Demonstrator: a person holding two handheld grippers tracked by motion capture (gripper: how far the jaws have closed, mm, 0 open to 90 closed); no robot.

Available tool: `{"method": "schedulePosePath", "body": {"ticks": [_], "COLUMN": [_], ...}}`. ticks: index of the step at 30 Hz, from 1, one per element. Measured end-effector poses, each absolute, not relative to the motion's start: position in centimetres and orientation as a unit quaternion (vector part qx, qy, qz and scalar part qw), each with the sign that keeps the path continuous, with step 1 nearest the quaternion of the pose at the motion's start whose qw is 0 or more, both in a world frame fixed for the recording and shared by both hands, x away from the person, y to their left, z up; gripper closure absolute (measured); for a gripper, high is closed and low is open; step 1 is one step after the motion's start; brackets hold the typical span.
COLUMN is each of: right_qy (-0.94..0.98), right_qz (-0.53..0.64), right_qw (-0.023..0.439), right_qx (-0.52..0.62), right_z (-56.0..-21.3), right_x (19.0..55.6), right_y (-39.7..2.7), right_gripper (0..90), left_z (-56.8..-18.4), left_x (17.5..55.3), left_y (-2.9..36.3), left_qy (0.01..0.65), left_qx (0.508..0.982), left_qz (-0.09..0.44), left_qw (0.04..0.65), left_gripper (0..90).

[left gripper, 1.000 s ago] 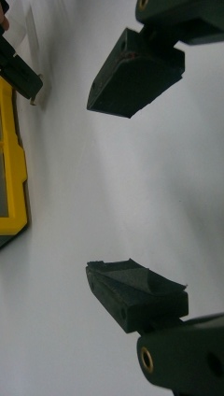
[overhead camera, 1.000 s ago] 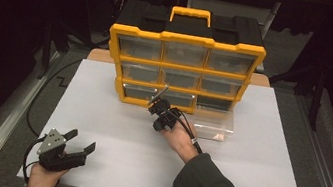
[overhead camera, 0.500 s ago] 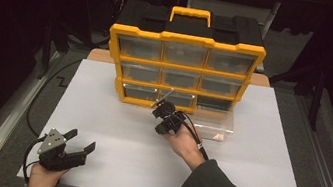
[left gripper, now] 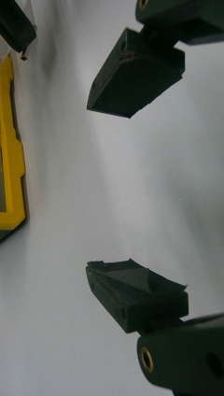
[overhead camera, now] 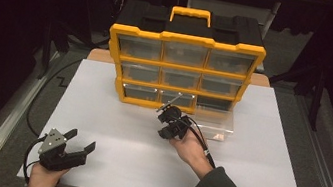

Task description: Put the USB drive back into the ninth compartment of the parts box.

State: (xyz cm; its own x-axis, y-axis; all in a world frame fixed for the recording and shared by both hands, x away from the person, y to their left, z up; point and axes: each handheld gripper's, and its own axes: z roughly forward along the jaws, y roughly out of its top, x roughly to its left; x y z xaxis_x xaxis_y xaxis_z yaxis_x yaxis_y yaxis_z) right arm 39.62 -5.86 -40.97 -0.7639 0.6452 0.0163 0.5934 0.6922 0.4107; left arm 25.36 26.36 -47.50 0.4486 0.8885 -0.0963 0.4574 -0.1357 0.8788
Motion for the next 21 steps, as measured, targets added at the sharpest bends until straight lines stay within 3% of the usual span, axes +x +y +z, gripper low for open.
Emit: {"method": "schedulePosePath", "body": {"ticks": [21], "right_qy": [0.914], "right_qz": [0.22], "right_qw": [0.065], "right_qx": [0.333], "right_z": [-41.2], "right_x": [37.8], "right_y": [-8.6], "right_gripper": [79.6], "left_z": [-47.5], "left_x": [25.3], "left_y": [26.4], "left_qy": [0.471], "left_qx": [0.715], "left_qz": [0.236], "left_qw": [0.46], "left_gripper": [19.9]}}
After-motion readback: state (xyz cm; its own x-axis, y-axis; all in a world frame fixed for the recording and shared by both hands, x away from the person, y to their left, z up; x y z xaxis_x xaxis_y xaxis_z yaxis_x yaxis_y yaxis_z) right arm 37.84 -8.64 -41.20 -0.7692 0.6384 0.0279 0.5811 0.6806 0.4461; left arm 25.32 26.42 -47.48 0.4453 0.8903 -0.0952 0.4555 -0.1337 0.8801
